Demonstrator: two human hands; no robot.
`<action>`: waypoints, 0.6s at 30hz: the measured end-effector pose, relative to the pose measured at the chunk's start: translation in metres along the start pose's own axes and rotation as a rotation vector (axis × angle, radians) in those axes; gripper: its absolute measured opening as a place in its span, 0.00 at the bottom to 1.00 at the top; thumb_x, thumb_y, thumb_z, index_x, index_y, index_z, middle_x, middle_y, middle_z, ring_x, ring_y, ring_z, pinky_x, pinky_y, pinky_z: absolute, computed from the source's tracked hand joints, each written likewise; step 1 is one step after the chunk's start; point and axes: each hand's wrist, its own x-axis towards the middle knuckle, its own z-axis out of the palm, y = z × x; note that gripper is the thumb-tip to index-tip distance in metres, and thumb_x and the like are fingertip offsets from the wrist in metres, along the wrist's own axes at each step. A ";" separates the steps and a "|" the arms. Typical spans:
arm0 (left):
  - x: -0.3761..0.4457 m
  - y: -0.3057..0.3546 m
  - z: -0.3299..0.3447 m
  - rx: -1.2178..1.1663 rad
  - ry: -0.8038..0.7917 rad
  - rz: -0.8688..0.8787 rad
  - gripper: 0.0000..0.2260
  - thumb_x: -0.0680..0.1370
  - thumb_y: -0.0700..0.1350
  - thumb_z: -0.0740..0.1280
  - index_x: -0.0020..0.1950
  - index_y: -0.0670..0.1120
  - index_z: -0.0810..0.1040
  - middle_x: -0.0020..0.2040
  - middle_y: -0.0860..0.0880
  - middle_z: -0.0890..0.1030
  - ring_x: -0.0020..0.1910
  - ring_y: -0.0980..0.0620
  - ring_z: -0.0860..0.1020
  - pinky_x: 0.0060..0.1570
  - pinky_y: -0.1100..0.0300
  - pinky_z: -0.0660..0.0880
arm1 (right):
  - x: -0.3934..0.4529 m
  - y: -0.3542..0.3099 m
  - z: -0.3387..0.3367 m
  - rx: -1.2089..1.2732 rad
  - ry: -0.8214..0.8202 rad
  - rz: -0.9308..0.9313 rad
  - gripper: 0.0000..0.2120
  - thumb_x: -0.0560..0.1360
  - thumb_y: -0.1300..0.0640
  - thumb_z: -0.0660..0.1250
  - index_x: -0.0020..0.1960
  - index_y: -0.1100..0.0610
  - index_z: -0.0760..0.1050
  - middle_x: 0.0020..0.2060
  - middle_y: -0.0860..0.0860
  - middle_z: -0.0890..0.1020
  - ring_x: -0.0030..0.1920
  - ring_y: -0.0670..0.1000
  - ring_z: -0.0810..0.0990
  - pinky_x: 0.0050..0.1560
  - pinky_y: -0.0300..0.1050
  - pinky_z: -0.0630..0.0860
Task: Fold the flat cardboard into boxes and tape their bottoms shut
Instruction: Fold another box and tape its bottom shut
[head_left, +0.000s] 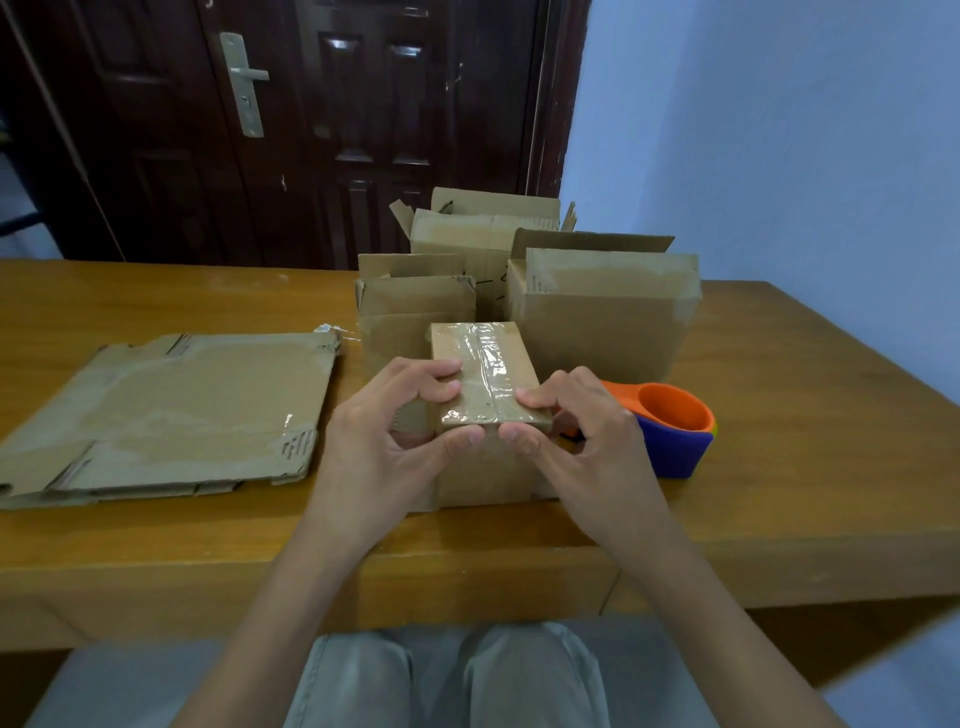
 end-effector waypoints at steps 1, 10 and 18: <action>0.000 0.000 0.000 -0.003 -0.009 -0.002 0.16 0.73 0.51 0.77 0.59 0.49 0.82 0.65 0.57 0.81 0.67 0.57 0.79 0.45 0.61 0.84 | 0.000 0.000 -0.001 0.007 -0.003 0.000 0.22 0.76 0.33 0.66 0.59 0.48 0.80 0.53 0.43 0.79 0.54 0.43 0.80 0.47 0.46 0.83; 0.003 -0.009 -0.026 -0.139 -0.229 -0.088 0.14 0.81 0.52 0.72 0.66 0.52 0.82 0.71 0.60 0.78 0.72 0.57 0.75 0.51 0.43 0.85 | -0.003 0.001 -0.005 0.073 -0.017 0.028 0.19 0.78 0.40 0.69 0.62 0.50 0.82 0.55 0.44 0.81 0.57 0.43 0.81 0.51 0.41 0.82; 0.003 -0.010 -0.021 -0.150 -0.163 -0.062 0.19 0.73 0.43 0.77 0.64 0.49 0.84 0.68 0.59 0.81 0.66 0.55 0.80 0.48 0.56 0.85 | -0.002 0.008 -0.001 0.117 -0.005 0.025 0.17 0.79 0.41 0.70 0.62 0.49 0.81 0.55 0.45 0.81 0.57 0.48 0.82 0.51 0.45 0.82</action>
